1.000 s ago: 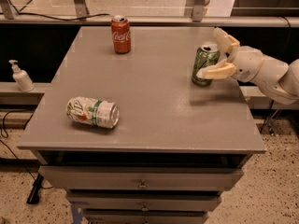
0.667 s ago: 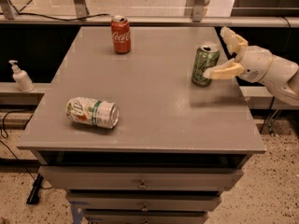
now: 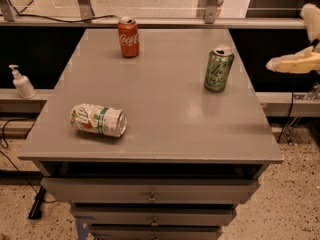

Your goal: Place green can upright

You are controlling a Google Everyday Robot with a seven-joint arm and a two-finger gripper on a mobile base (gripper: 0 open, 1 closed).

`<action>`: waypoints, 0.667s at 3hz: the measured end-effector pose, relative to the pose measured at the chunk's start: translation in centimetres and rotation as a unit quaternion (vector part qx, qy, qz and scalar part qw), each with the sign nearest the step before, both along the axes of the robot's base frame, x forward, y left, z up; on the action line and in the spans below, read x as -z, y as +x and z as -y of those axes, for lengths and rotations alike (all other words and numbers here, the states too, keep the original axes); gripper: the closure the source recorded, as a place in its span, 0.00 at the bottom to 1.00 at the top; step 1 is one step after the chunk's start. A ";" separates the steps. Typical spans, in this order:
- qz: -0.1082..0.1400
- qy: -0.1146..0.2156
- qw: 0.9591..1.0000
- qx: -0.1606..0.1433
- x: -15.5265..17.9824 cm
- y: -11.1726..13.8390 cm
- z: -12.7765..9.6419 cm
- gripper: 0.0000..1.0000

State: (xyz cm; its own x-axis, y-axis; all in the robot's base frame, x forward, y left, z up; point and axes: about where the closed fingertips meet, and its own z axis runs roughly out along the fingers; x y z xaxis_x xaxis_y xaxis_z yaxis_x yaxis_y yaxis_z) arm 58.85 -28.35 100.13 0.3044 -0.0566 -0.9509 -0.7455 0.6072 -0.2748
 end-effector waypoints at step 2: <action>0.072 -0.013 0.993 0.096 -8.6 -3.9 4.5 0.00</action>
Offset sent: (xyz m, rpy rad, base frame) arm -0.0316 -0.0345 0.0696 -0.0213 -0.1173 -0.1454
